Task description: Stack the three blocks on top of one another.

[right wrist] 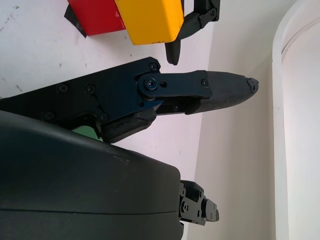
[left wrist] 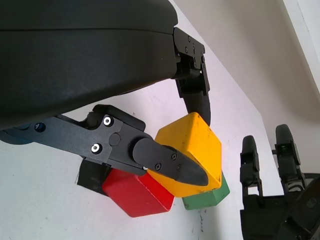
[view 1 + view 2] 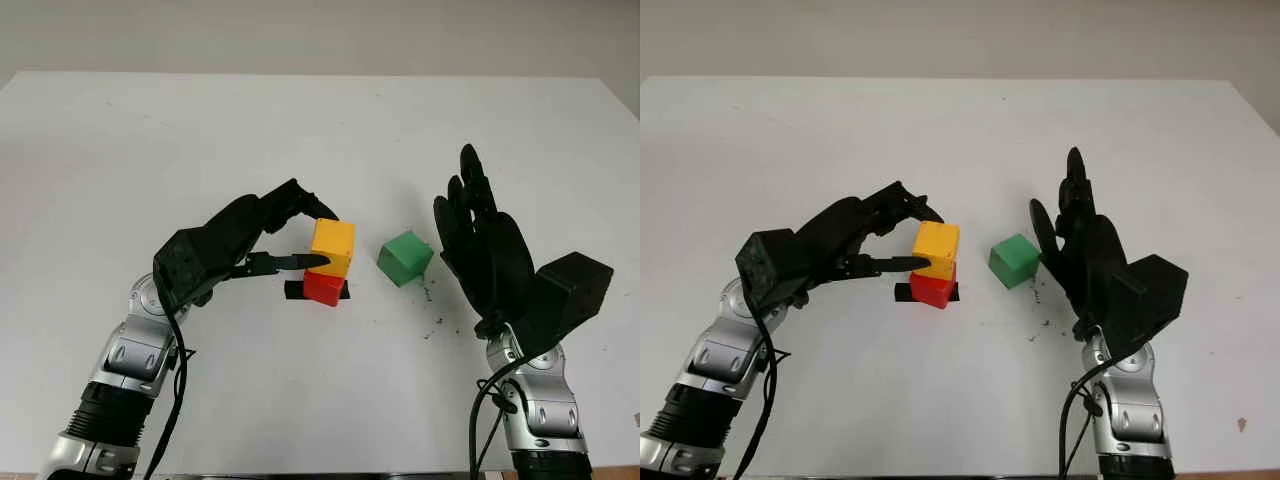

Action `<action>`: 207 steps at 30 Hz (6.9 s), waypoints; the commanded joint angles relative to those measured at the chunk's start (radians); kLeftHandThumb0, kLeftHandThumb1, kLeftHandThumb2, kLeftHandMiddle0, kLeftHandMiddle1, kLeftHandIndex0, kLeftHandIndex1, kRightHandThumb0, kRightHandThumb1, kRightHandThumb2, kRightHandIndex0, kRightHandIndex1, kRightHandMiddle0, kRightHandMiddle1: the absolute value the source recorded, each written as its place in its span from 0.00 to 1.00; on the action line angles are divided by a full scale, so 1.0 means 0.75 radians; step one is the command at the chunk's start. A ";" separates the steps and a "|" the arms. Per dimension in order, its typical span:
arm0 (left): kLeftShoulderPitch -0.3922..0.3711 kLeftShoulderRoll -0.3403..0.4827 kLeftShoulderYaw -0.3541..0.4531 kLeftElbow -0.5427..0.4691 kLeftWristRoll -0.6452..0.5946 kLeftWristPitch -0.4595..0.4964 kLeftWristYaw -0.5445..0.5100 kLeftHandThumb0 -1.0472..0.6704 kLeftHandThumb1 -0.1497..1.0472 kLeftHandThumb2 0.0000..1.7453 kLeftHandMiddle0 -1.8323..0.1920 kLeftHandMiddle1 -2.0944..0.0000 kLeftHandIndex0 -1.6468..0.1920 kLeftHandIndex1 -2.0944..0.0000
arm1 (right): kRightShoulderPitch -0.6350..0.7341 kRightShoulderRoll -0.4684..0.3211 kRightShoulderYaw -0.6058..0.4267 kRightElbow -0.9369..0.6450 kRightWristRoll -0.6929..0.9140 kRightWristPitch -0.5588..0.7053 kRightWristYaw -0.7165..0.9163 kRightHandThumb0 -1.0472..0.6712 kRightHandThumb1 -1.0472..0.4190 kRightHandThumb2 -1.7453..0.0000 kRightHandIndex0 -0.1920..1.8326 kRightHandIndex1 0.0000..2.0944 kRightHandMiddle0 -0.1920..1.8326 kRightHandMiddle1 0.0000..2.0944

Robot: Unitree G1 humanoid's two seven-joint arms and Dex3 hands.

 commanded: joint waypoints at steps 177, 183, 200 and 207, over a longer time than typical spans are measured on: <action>0.382 -0.156 0.256 -0.259 0.099 0.010 0.534 0.15 1.00 0.33 0.98 0.98 0.98 0.98 | -0.663 -0.409 0.073 0.190 0.124 0.166 0.376 0.38 0.02 0.97 0.19 0.00 0.16 0.85; 0.381 -0.167 0.253 -0.253 0.093 -0.017 0.557 0.15 1.00 0.39 0.99 0.98 0.99 0.98 | -0.611 -0.318 0.060 -0.059 0.235 0.537 0.287 0.39 0.00 0.92 0.18 0.00 0.09 0.87; 0.373 -0.204 0.249 -0.263 0.075 0.020 0.576 0.13 1.00 0.40 0.99 0.97 0.99 0.98 | -0.458 -0.284 0.132 -0.310 0.273 0.987 0.204 0.38 0.00 0.95 0.17 0.02 0.14 0.84; 0.378 -0.196 0.252 -0.268 0.074 0.023 0.564 0.14 1.00 0.40 0.99 0.97 0.99 0.97 | -0.438 -0.245 0.178 -0.279 0.221 0.980 0.182 0.38 0.01 0.97 0.17 0.02 0.18 0.85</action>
